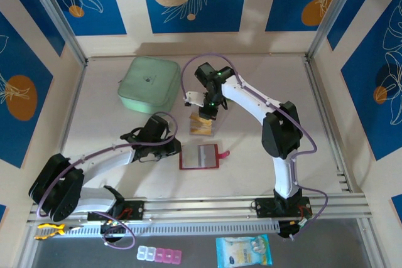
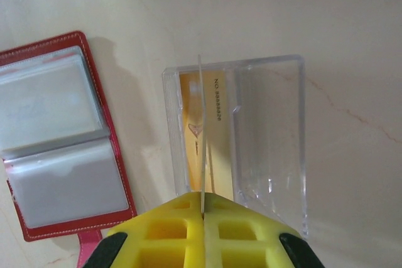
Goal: Take the credit cards out of the card holder
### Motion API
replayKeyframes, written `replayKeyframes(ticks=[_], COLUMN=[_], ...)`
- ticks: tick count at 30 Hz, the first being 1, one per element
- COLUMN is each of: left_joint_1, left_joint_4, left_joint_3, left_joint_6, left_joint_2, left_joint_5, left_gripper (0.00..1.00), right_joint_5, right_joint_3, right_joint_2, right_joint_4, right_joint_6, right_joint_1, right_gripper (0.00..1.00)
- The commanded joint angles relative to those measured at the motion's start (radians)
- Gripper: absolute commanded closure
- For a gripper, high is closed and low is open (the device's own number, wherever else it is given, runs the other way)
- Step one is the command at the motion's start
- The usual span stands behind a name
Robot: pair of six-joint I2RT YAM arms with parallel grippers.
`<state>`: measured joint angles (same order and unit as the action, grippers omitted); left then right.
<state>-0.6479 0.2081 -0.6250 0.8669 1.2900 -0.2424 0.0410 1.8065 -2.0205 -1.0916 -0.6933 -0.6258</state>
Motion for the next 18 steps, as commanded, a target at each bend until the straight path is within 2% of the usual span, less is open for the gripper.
replayKeyframes(ticks=[1,18], left_joint_1=[0.013,0.030], left_joint_4=[0.036,0.034], left_joint_3=[-0.004,-0.010], left_joint_6=[-0.027,-0.042], left_joint_2=[-0.021,-0.004], left_joint_5=[0.018,0.013], left_gripper=[0.86,0.86], right_joint_5=[-0.021,-0.059], right_joint_3=[0.034,0.014], right_joint_2=[-0.025,-0.054], right_joint_4=[-0.066,-0.105], right_joint_6=[-0.054,-0.115], right_joint_1=[0.004,0.018], right_gripper=[1.00,1.00])
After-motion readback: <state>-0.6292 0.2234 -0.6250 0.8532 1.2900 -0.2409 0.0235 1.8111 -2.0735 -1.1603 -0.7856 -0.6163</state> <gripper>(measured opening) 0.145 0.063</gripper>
